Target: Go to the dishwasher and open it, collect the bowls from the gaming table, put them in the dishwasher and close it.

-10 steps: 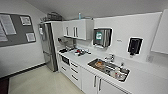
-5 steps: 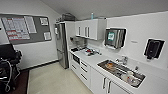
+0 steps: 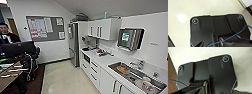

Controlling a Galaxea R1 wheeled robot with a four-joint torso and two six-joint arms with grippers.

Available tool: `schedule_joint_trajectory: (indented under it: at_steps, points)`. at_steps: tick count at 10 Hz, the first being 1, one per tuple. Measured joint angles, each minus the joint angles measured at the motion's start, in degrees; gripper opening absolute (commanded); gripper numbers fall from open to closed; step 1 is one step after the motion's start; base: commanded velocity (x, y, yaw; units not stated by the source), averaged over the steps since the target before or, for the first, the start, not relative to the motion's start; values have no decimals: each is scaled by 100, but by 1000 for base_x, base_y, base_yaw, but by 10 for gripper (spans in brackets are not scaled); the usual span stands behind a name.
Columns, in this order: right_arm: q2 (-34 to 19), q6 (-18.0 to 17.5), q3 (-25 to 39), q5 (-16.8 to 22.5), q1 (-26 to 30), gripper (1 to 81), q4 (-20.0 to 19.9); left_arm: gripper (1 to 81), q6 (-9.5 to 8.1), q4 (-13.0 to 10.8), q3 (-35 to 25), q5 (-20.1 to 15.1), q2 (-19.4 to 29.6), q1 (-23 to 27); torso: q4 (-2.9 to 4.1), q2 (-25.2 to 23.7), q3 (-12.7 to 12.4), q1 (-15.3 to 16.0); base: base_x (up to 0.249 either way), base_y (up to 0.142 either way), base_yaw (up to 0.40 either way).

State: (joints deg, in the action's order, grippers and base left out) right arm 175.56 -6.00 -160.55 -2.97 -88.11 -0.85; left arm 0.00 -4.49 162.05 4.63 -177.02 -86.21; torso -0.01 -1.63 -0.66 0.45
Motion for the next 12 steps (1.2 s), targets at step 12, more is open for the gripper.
schedule_joint_trajectory:
  at_steps: [12]
  points:
    - [66,5,0,2,-22,811,22,811,0,-2,41,-39,-33,29,0,0,0,0,0,0,357]
